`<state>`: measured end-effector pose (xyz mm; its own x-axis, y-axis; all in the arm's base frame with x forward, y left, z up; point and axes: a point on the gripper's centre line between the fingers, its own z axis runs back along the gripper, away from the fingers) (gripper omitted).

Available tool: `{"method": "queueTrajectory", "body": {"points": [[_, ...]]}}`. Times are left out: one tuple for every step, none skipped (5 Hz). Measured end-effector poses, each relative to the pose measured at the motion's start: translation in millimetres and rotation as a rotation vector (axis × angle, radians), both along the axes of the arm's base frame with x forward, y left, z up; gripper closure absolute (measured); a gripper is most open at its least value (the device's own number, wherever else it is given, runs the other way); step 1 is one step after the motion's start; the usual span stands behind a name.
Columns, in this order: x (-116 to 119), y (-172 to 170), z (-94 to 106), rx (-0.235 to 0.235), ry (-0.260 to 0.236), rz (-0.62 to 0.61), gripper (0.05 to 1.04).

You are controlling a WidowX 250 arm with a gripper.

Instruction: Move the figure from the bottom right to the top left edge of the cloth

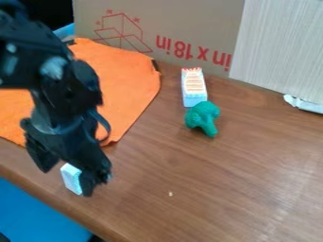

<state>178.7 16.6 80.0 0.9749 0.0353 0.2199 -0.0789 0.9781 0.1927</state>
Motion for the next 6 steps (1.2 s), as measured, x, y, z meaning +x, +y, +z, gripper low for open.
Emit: {"method": "queueTrajectory", "body": {"points": [[7, 6, -4.6, 0.002, -0.015, -0.014, 0.084], [12, 10, -9.6, 0.000, -0.018, -0.022, 0.084], [13, 14, -10.5, -0.010, -0.021, -0.024, 0.084], [13, 18, -17.4, -0.037, 0.021, -0.025, 0.140], [15, 20, -21.7, -0.039, 0.042, -0.027, 0.422], [18, 21, -20.9, -0.049, 0.038, -0.029, 0.656]]}}
